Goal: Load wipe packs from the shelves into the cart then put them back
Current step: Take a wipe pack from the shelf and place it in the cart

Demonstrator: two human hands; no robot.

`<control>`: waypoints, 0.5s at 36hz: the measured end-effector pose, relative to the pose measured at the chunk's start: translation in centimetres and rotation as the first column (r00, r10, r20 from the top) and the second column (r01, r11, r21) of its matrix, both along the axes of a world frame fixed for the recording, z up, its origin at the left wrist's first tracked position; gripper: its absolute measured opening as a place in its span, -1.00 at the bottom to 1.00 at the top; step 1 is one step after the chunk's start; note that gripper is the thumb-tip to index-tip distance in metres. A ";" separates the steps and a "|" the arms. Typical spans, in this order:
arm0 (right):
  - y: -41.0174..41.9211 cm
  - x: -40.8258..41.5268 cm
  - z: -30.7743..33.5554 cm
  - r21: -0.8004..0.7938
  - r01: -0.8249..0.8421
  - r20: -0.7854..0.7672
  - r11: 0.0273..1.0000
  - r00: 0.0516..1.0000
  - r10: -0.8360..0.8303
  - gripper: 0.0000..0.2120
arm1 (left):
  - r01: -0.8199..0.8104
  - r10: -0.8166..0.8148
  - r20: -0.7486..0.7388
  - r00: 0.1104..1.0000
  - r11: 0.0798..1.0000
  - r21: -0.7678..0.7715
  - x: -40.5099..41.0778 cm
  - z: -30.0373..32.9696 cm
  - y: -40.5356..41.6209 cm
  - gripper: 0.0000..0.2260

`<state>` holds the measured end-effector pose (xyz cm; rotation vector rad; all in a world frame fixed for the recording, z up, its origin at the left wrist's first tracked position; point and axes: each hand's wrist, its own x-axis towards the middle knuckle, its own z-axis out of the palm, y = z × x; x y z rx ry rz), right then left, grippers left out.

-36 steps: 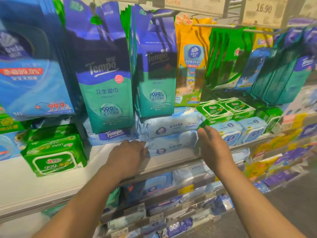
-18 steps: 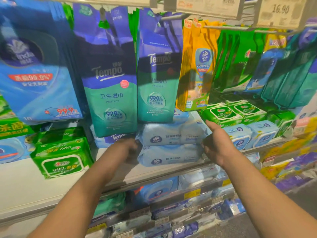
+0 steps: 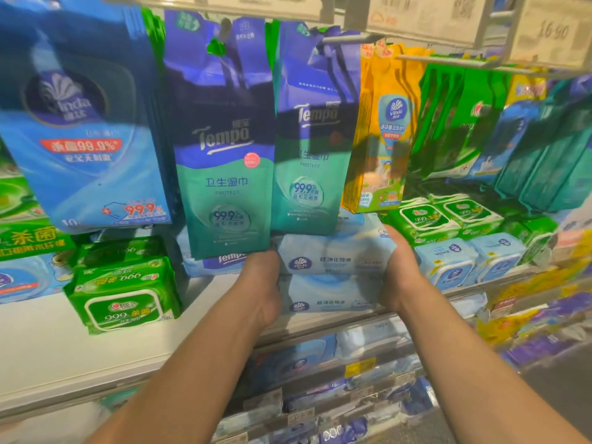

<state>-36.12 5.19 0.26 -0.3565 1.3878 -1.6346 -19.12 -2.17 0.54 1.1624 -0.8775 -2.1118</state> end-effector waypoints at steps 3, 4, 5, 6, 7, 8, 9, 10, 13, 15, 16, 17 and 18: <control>0.7 0.3 0.2 0.035 0.034 0.063 0.999 0.997 -0.036 -0.64 | 0.043 -0.039 -0.099 0.994 0.998 0.042 0.2 0.2 0.3 -0.60; 0.9 0.4 0.3 0.042 0.034 0.073 0.999 0.997 -0.037 -0.66 | 0.075 -0.067 -0.131 0.989 0.996 0.058 0.3 0.3 0.4 -0.59; 1.1 0.5 0.3 0.032 0.028 0.082 0.999 0.996 -0.031 -0.66 | 0.107 -0.096 -0.153 0.984 0.992 0.066 0.5 0.3 0.5 -0.60; 1.4 0.6 0.6 0.030 0.019 0.082 0.999 0.996 -0.021 -0.66 | 0.140 -0.126 -0.173 0.977 0.988 0.071 0.6 0.4 0.6 -0.60; 1.6 0.6 0.9 0.015 0.010 0.085 1.000 0.996 -0.011 -0.69 | 0.153 -0.137 -0.182 0.974 0.985 0.081 0.8 0.4 0.5 -0.61; 1.9 0.8 1.3 0.001 0.001 0.080 1.000 0.997 -0.001 -0.72 | 0.152 -0.133 -0.189 0.973 0.984 0.092 0.9 0.2 0.4 -0.62; 2.1 1.0 1.4 -0.016 -0.005 0.080 1.000 0.997 0.007 -0.73 | 0.156 -0.134 -0.199 0.971 0.983 0.098 1.1 0.1 0.4 -0.61; 2.3 1.1 1.4 -0.023 0.004 0.075 1.000 0.997 -0.002 -0.72 | 0.164 -0.138 -0.209 0.968 0.980 0.109 1.2 0.2 0.5 -0.60; 2.9 1.6 1.7 -0.020 -0.002 0.040 1.000 0.999 0.003 -0.66 | 0.268 -0.227 -0.259 0.939 0.954 0.134 1.7 0.2 0.9 -0.51; 3.5 2.0 2.1 -0.024 0.006 0.040 1.000 0.999 -0.005 -0.68 | 0.289 -0.249 -0.258 0.933 0.949 0.126 2.1 0.4 1.0 -0.49; 3.7 2.2 2.3 -0.012 0.020 0.040 1.000 0.999 -0.019 -0.68 | 0.287 -0.249 -0.264 0.932 0.951 0.117 2.3 0.6 1.1 -0.50; 3.9 2.4 2.4 -0.007 0.020 0.040 1.000 0.999 -0.020 -0.66 | 0.282 -0.243 -0.270 0.932 0.953 0.113 2.5 0.7 1.2 -0.52; 4.1 2.7 2.5 0.001 0.019 0.038 1.000 0.999 -0.019 -0.65 | 0.275 -0.240 -0.273 0.932 0.956 0.101 2.6 0.8 1.4 -0.55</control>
